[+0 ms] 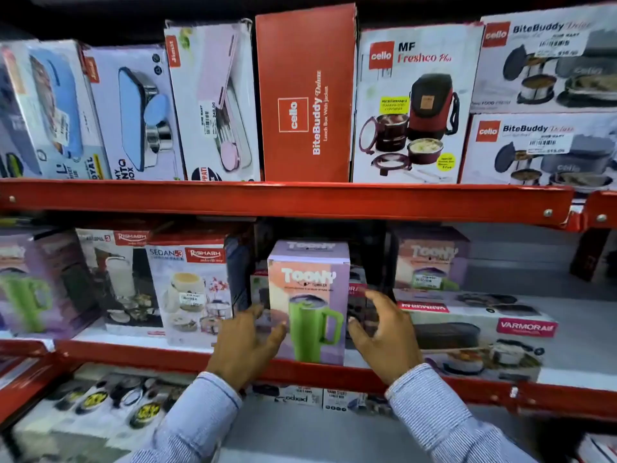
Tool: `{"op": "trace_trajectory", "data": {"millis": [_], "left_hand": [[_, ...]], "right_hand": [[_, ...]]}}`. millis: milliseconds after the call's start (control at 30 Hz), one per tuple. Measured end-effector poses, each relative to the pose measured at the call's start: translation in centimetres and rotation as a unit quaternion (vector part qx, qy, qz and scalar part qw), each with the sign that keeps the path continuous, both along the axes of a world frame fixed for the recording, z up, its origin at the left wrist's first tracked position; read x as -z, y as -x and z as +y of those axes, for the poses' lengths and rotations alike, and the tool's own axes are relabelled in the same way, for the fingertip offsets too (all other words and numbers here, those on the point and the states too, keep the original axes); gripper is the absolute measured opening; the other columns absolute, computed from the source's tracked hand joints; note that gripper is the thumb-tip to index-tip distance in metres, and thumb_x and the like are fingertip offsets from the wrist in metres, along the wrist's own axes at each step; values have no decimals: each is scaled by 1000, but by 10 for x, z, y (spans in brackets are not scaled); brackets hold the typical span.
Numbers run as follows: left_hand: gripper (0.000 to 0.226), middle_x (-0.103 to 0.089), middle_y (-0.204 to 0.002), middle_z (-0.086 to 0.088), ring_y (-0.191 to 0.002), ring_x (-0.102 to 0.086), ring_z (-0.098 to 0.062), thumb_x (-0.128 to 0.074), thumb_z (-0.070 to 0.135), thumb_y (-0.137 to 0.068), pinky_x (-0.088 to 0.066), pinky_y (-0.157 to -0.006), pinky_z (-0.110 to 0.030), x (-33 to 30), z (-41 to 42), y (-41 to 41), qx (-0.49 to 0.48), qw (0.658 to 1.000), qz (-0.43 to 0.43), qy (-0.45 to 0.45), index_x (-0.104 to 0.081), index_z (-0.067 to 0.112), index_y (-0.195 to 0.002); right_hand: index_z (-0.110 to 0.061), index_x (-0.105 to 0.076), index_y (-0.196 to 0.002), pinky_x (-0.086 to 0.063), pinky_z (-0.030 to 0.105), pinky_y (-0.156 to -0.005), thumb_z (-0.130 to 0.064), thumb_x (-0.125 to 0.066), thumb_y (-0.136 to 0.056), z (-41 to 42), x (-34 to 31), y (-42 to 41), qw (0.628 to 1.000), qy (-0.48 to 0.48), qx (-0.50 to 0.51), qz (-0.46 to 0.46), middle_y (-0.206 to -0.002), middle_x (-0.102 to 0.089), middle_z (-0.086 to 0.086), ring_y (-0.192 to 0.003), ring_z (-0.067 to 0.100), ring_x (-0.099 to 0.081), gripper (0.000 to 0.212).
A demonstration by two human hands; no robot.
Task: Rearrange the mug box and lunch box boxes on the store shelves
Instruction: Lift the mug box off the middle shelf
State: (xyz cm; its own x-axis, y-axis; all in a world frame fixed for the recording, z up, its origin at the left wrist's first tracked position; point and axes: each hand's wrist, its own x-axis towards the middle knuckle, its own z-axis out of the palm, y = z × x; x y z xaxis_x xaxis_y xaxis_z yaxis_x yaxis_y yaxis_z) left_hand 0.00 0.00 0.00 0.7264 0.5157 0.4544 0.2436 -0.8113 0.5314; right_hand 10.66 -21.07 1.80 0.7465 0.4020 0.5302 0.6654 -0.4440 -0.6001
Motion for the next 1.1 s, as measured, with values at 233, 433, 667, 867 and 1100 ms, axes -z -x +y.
{"op": "trace_trajectory", "data": {"millis": [233,433,667,867,1100], "left_hand": [[25,-75,-101,-2,-96,-72,-17,-73,30,-85,-58,-76,-22,23,-3,-16,61,985,-88,138,-63,15,-102],[30,-76,-95,15,-89,-72,3,-77,24,-82,-62,-83,-25,1,-39,20,101,957,-218,162,-63,22,-109],[36,-73,-77,8,-68,-67,4,-83,33,-72,-52,-65,-8,16,-68,79,133,956,-261,21,-68,11,-96],[36,-64,-82,25,-74,-59,12,-74,46,-74,-44,-73,0,82,-92,99,141,964,-224,25,-69,12,-82],[46,-66,-76,36,-78,-65,15,-85,29,-70,-47,-67,1,176,-103,76,130,971,-9,201,-50,47,-96]], "right_hand": [[-20,-57,-133,-52,34,-102,-30,-72,-84,11,5,-5,985,-56,-68,146,-130,-67,-1,-118,14,-63,52],[-23,-64,-125,-59,29,-92,-28,-75,-81,-17,-7,21,975,-182,-102,72,-112,-72,-14,-99,-9,-67,45],[-12,-70,-105,-55,21,-87,-32,-74,-76,-75,13,66,974,-168,-90,-127,-106,-71,-6,-102,-2,-66,35],[-7,-72,-103,-60,25,-71,-26,-79,-72,-104,90,80,985,-146,-82,-49,-100,-74,4,-88,15,-73,37],[-27,-64,-116,-60,21,-79,-8,-79,-73,-104,187,65,980,-102,-110,133,-112,-69,-15,-103,8,-69,49]]}}
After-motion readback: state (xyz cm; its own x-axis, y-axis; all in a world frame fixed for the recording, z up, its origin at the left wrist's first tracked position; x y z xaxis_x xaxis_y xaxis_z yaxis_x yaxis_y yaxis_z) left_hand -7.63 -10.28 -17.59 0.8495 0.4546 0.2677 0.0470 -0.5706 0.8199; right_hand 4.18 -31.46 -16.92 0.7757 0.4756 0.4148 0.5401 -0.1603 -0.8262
